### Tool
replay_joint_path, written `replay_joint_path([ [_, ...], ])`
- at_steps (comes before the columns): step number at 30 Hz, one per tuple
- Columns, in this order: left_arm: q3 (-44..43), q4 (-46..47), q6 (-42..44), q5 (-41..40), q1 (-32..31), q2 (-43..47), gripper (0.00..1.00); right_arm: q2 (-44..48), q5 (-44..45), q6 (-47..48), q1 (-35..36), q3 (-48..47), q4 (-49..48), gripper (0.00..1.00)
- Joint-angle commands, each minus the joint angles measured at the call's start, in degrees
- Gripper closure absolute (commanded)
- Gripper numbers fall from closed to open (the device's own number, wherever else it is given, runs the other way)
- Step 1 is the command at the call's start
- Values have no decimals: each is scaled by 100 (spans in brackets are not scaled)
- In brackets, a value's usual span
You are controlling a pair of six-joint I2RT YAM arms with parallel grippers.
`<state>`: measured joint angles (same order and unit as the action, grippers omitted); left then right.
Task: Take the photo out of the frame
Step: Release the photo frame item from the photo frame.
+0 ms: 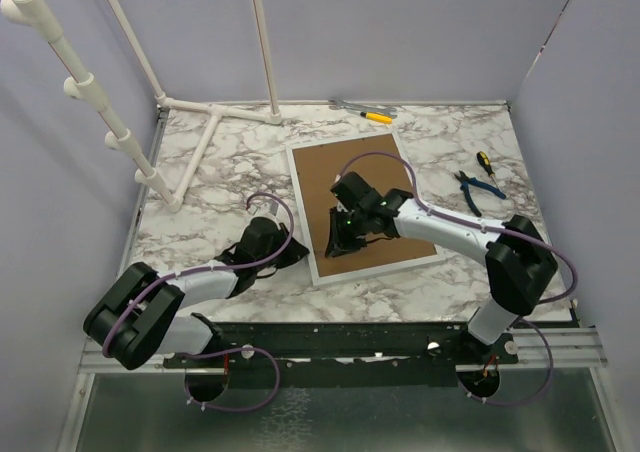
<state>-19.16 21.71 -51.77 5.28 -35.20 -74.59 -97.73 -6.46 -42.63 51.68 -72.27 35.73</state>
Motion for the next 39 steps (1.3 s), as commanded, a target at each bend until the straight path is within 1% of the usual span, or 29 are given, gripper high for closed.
replay_joint_path([
  [1,-49,-78,-104,694,-294,-12,96,550,-2134,279,-580,913,-2125,99],
  [6,-176,-457,45,503,-291,96,96,848,-2894,345,-1258,1887,-2940,99],
  [10,-228,-613,100,383,-289,222,96,826,-3361,287,-1712,2370,-3506,99],
  [15,-223,-617,97,401,-292,254,91,418,-4061,214,-2092,2674,-4317,99],
  [19,-228,-596,86,446,-292,217,87,-139,-4629,285,-2188,2507,-4544,99],
  [22,-217,-596,64,421,-293,257,87,-199,-4617,378,-2193,2462,-4391,99],
  [27,-164,-718,40,175,-289,543,87,211,-4041,665,-2298,2556,-4022,99],
  [32,-240,-833,206,5,-279,1067,86,580,-3792,983,-2319,2563,-3702,99],
  [33,-278,-898,288,-32,-275,1202,80,614,-3745,1042,-2325,2524,-3604,99],
  [35,-366,-973,567,-35,-276,1454,62,697,-3710,1132,-2322,2484,-3384,99],
  [37,-439,-893,994,212,-271,1658,41,794,-3779,1143,-2321,2458,-3298,99],
  [38,-474,-828,1211,329,-279,1741,36,836,-3810,1130,-2320,2432,-3244,99],
  [39,-497,-809,1424,398,-285,1821,34,888,-3823,1127,-2320,2402,-3171,99],
])
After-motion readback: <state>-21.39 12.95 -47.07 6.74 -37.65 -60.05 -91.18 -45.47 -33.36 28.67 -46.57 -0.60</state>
